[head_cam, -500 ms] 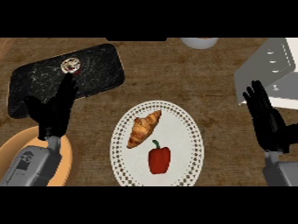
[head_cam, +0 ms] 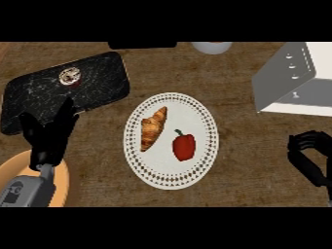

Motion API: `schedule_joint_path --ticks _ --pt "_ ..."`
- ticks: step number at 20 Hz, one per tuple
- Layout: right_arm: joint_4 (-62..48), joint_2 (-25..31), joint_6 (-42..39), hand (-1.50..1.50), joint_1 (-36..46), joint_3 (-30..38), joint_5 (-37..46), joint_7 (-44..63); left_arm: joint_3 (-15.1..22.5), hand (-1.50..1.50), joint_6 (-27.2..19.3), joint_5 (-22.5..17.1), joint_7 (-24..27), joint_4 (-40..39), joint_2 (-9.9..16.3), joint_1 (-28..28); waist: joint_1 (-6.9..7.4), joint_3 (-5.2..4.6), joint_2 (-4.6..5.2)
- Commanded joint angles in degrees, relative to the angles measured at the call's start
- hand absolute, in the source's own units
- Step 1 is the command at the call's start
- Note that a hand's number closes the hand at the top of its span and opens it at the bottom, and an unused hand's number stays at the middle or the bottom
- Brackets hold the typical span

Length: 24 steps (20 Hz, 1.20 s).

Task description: Pick the bell pepper from the placemat and place it in the tiered shelf

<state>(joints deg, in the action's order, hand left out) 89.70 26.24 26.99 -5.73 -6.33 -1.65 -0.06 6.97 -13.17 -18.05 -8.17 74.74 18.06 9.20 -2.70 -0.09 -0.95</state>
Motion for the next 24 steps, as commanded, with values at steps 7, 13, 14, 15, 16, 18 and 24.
schedule_joint_path --ticks 7,13,14,15,16,18,24 --pt "25.78 1.48 5.55 -1.50 -19.05 -13.46 14.06 10.55 0.30 0.00 4.52 -1.99 -3.29 0.58 1.95 -8.17 2.01 -0.14 0.60" --pt "41.07 6.33 0.38 -1.50 -20.36 -19.46 21.07 27.02 1.03 0.00 3.55 -0.57 -5.67 1.53 1.52 -4.87 2.56 -0.10 0.91" --pt "43.16 8.41 -1.60 -1.50 -22.60 -20.40 21.22 27.72 1.40 0.00 3.36 -0.85 -5.79 2.50 1.10 -7.13 2.64 -0.12 0.79" --pt "45.71 7.20 -1.10 -1.50 -22.33 -23.77 25.20 31.54 -0.81 0.00 4.90 -2.36 -7.06 0.87 2.95 -4.65 2.49 -0.20 0.91" --pt "46.98 7.90 -3.22 -1.50 -20.15 -23.50 25.45 36.38 -0.55 0.00 5.71 -2.25 -6.49 1.08 3.25 -5.27 3.17 -0.25 1.06" --pt "46.48 7.28 -4.90 -1.50 -17.18 -25.60 31.03 43.56 0.79 0.00 4.10 -1.26 -6.66 1.58 1.30 -4.70 3.75 -0.30 1.18" --pt "46.40 2.67 -10.10 -1.50 -6.05 -27.19 38.10 64.26 -0.27 0.00 6.39 -1.68 -6.79 1.36 3.09 -4.47 4.34 -0.42 1.30"
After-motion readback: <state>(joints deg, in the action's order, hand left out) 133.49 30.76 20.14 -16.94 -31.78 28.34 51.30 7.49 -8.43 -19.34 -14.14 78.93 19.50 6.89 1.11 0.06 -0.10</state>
